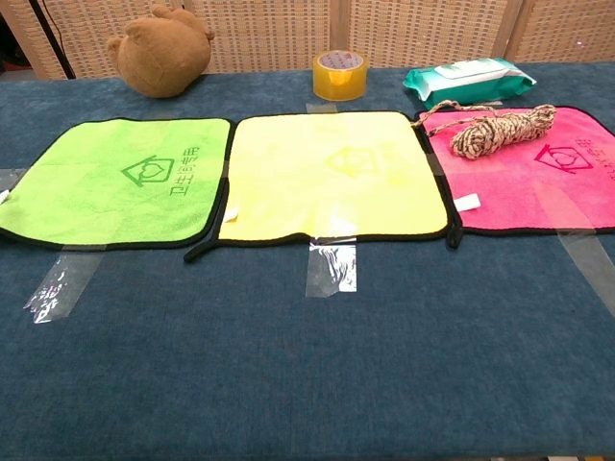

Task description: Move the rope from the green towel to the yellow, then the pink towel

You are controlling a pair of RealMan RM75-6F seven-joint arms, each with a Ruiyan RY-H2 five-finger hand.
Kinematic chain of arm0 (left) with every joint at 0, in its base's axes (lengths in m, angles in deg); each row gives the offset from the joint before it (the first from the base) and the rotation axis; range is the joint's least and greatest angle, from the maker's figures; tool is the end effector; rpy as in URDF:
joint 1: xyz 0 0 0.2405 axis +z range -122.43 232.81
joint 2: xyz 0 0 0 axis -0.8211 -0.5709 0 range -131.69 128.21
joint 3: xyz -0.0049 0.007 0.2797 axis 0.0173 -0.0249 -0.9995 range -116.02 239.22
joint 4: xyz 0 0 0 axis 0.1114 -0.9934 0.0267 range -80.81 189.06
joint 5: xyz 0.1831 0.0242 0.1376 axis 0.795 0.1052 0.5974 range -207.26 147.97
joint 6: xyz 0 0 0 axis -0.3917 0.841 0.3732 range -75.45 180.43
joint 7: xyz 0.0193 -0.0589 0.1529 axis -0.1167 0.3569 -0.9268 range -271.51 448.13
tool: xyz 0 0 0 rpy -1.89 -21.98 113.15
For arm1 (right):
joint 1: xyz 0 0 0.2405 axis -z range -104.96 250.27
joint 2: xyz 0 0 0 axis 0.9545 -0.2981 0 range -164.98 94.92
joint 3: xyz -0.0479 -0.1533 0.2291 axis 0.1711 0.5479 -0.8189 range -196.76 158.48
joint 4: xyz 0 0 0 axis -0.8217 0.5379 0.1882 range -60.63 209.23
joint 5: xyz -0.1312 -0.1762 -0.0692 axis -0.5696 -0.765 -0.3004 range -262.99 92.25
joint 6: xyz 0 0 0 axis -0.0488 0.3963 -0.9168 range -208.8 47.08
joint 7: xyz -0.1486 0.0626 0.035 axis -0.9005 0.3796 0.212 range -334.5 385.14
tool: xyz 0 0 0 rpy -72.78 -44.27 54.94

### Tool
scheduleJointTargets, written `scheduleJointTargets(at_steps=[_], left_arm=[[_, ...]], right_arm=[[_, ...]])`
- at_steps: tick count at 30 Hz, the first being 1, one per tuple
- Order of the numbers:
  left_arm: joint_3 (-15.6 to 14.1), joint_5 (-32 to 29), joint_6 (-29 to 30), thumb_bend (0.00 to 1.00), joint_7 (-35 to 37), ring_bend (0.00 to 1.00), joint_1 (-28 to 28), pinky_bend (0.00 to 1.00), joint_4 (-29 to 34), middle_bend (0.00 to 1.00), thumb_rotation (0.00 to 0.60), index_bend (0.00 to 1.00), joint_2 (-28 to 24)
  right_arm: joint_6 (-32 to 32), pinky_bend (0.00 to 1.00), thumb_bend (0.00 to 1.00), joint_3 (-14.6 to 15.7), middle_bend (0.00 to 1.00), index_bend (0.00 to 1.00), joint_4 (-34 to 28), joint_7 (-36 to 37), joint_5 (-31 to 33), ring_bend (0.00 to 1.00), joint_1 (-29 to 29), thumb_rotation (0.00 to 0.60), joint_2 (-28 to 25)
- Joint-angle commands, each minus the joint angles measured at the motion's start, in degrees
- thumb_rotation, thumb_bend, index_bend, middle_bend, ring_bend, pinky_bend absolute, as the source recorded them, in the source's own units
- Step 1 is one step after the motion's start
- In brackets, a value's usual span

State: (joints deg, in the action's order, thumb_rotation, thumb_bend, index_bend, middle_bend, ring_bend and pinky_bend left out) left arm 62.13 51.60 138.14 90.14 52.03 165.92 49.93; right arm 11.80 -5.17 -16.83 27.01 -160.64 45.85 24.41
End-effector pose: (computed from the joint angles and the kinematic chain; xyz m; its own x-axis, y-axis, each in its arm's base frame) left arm -0.3022 0.1816 0.1896 0.2458 0.0482 0.9681 0.9634 0.0979 -0.2494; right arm -0.3143 -0.2717 0.1819 0.5031 0.0411 0.8633 -0.8522 -0.1426 0.5034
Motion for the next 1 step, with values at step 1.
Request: scheduleJointTargets(at_steps=[1], left_arm=[[-0.6,2.1,1.7,0.06,0.7,0.0,1.2,0.0,-1.5,0.0,0.6,0.0,0.7]], right_arm=[[2.4,0.0,0.01,-0.4,0.0,0.0,2.5,4.8,-2.4,0.0,5.9,0.6,3.3]])
